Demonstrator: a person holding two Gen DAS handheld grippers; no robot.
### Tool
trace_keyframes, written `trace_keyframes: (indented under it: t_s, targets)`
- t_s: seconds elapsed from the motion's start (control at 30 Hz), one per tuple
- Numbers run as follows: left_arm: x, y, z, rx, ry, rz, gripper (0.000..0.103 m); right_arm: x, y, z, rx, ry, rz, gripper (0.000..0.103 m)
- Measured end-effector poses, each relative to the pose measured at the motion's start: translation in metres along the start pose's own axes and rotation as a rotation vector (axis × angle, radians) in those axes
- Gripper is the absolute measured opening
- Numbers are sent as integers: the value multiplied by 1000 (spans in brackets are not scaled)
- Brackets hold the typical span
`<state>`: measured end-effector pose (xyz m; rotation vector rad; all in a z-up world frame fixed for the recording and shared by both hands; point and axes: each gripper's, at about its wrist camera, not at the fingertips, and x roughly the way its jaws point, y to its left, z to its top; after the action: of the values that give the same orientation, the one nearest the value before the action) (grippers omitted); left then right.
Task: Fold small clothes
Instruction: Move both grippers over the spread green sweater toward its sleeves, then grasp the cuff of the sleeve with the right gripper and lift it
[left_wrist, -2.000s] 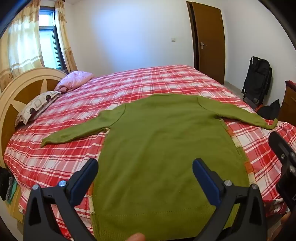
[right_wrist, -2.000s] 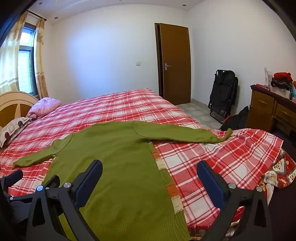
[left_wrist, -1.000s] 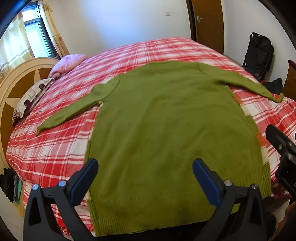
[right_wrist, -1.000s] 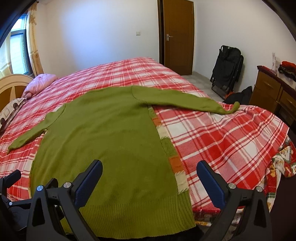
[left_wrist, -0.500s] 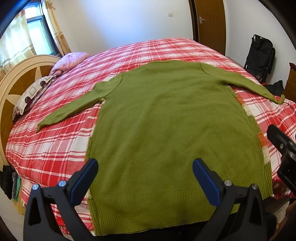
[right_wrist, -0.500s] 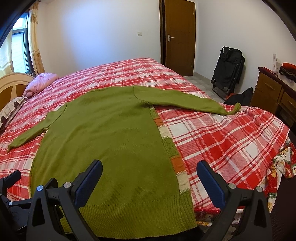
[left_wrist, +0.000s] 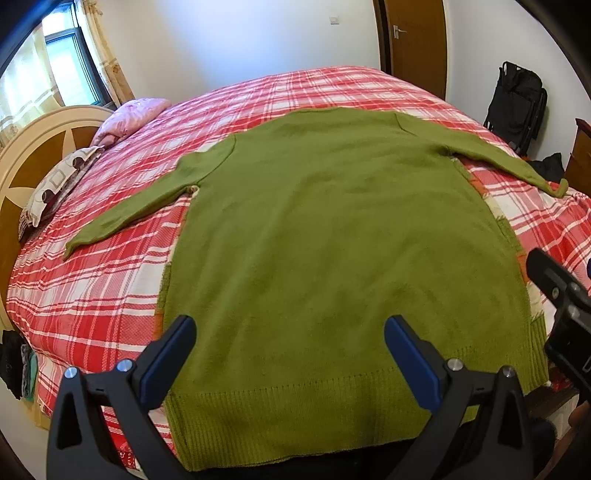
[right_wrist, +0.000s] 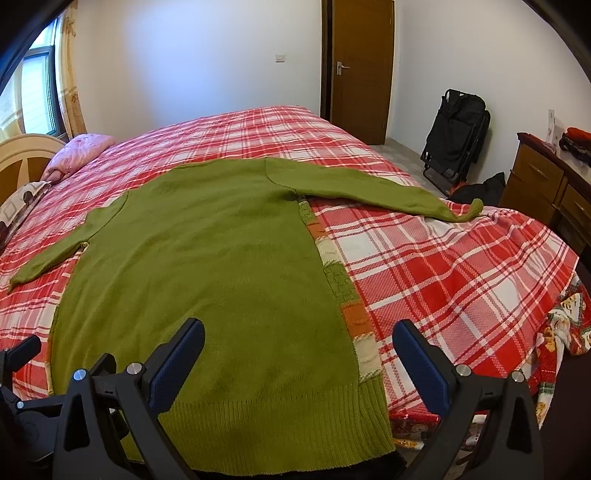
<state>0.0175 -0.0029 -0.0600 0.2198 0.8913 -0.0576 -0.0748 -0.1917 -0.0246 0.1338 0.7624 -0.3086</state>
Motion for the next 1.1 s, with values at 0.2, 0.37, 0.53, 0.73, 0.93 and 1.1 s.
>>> trace_keyframes:
  t_s: [0.2,0.37,0.53,0.73,0.93,1.1]
  targets:
    - [9,-4,3,3,1,2,103,17,-1,-1,6,37,-2,102]
    - [23,-14,2,32,40,-4,103,35,-4,-3,15,83,-7,102]
    - [35,-18,2,27,81,-10,103,46,-1,-3,4,105,-7,102]
    - [38,-20,7,24,74,6,103,52,-8,7,31,84,-7,102]
    - [43,-19,27,24,41,22,103,57,-24,22,84,61,-29,102]
    - [48,-18,45,17,29,-13,103,64,-38,36,113,49,-43,102]
